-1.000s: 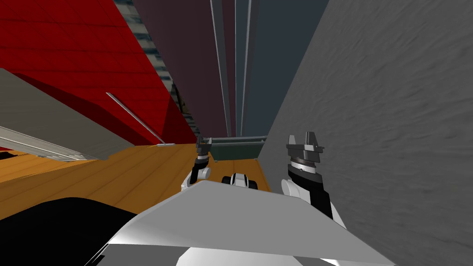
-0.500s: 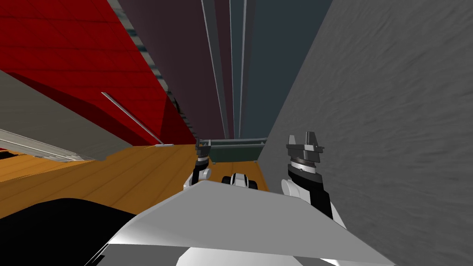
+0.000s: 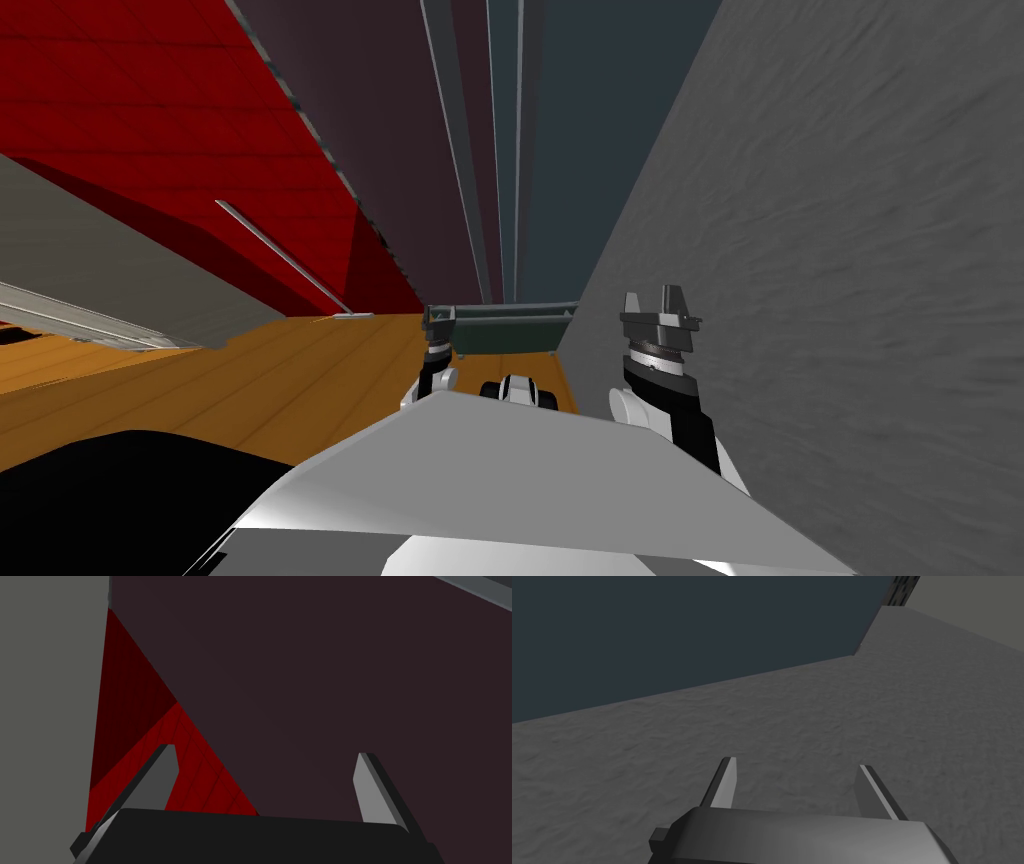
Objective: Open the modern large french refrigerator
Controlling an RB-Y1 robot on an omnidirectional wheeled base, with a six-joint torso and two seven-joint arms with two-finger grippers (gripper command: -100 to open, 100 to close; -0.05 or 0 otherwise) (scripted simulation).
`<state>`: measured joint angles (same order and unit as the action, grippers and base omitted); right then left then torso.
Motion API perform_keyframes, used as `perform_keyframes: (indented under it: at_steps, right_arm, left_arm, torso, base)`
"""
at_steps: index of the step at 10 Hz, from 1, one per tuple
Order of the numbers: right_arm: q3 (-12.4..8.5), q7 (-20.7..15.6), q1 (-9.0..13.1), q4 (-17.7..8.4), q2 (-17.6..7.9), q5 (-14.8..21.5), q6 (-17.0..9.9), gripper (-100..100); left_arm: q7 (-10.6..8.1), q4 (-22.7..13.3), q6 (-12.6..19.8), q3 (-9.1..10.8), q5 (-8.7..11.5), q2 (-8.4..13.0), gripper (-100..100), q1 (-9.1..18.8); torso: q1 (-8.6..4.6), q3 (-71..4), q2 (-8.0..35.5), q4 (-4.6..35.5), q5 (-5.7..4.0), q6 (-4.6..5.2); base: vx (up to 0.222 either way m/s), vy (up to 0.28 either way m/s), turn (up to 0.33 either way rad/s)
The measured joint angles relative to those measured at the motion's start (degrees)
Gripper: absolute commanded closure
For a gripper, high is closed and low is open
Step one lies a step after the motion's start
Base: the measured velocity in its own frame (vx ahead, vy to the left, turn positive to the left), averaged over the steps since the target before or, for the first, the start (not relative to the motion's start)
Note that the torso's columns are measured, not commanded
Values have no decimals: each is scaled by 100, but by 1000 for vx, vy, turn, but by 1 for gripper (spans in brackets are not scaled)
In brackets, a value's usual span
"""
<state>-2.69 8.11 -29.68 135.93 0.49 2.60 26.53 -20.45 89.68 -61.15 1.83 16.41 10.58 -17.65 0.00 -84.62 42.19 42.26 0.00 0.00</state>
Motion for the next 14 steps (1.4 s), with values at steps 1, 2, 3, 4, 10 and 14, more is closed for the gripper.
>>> perform_keyframes:
  at_steps: [1,2,3,4,10,14]
  right_arm:
    - [0,0,-1,0,0,0,0,0]
    - [0,0,0,0,0,0,0,0]
    - [0,0,0,0,0,0,0,0]
    - [0,0,0,0,0,0,0,0]
    - [0,0,-1,0,0,0,0,0]
    - [0,0,0,0,1,0,0,0]
  left_arm:
    - [-56,-180,-154,1,67,-7,-100,66]
    - [-94,-323,-251,4,102,-4,-100,91]
    - [-138,-532,-389,-3,144,-15,-100,134]
    - [-195,-720,-543,-5,209,-22,-100,179]
    - [-442,-1573,-1197,-30,465,-120,-100,332]
    - [-609,-2230,-1667,-63,624,-240,-100,467]
  torso:
    - [-13,-8,-13,-3,-3,0]
    - [-8,-1,2,-1,-3,0]
    - [3,9,15,4,1,0]
    - [1,8,12,4,0,0]
    - [-12,-8,-11,-3,-4,0]
    - [-11,6,10,3,-3,0]
  base:
    - [114,-80,14]
    - [95,-61,18]
    - [115,-75,26]
    - [88,-66,10]
    - [108,-68,17]
    - [94,-74,16]
